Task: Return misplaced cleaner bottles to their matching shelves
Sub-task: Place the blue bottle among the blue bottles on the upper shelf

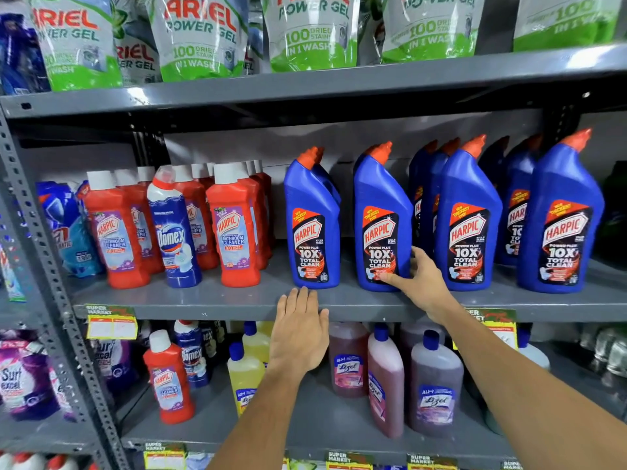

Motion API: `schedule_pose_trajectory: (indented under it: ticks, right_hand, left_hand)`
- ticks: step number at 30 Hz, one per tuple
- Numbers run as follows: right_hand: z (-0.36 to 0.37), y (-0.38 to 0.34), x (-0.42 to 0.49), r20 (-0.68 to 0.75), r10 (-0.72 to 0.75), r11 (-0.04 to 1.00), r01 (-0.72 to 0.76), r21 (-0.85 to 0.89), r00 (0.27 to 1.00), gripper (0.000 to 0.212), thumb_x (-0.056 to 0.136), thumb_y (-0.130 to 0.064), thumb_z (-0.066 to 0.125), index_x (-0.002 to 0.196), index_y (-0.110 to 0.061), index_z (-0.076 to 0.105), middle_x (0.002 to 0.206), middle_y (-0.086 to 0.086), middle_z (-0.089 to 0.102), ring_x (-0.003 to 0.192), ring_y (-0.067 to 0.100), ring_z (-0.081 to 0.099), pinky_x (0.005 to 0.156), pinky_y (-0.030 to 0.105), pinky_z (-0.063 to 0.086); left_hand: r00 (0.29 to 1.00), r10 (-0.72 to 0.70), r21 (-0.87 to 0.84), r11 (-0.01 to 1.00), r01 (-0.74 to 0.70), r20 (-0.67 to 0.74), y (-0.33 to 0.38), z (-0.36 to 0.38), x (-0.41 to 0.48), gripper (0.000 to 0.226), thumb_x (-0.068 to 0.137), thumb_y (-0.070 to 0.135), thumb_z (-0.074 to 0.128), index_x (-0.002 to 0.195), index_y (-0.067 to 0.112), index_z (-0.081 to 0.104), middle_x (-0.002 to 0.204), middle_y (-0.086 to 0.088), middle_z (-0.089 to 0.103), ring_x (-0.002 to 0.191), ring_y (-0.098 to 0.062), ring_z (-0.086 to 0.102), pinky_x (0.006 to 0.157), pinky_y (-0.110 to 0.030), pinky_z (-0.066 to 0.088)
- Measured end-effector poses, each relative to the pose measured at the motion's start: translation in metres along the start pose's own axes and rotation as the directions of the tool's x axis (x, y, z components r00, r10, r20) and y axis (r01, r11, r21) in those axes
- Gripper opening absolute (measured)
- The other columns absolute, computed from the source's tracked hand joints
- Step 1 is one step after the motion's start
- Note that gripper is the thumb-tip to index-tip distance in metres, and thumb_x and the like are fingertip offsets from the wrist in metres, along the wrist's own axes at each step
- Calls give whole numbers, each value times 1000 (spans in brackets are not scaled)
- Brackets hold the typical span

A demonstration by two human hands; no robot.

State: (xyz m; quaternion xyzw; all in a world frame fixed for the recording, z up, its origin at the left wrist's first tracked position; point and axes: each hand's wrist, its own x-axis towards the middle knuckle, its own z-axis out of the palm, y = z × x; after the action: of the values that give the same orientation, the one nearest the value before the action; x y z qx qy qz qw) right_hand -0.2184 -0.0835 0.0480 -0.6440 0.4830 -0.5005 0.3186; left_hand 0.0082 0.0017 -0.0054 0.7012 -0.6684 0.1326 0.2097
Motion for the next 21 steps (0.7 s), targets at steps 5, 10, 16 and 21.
schedule_pose_trajectory:
  ticks: [5, 10, 16, 21]
  right_hand:
    - [2, 0, 0, -2, -22, 999, 22, -23, 1000, 80, 79, -22, 87, 145, -12, 43, 134, 6, 64, 117, 21, 62, 103, 41, 52]
    - [3, 1, -1, -5, -34, 999, 34, -37, 999, 79, 79, -23, 86, 145, -14, 43, 134, 4, 64, 111, 16, 59, 98, 33, 50]
    - [5, 3, -3, -52, -92, 994, 88, -61, 994, 88, 75, -23, 89, 148, -17, 41, 139, 5, 61, 124, 22, 61, 105, 42, 51]
    - [11, -1, -15, -135, -117, 993, 115, -22, 984, 105, 75, -24, 90, 157, -15, 25, 152, 10, 46, 141, 25, 47, 114, 50, 43]
  left_hand:
    - [1000, -1, -15, 1000, 1, 13, 1, -2, -1, 58, 104, 40, 23, 153, 10, 25, 161, -8, 29, 149, -24, 20, 124, -41, 5]
    - [1000, 1, -29, 1000, 0, 23, 0, -3, -1, 58, 104, 40, 22, 153, 10, 24, 161, -8, 27, 150, -24, 18, 124, -41, 3]
    - [999, 9, -66, 998, -6, 48, -3, -2, 2, 58, 104, 40, 22, 154, 10, 22, 162, -8, 24, 151, -24, 15, 123, -41, 1]
    - [999, 44, -75, 996, -46, -28, -5, 0, -1, 60, 104, 41, 21, 155, 11, 18, 164, -7, 21, 153, -23, 8, 124, -39, -2]
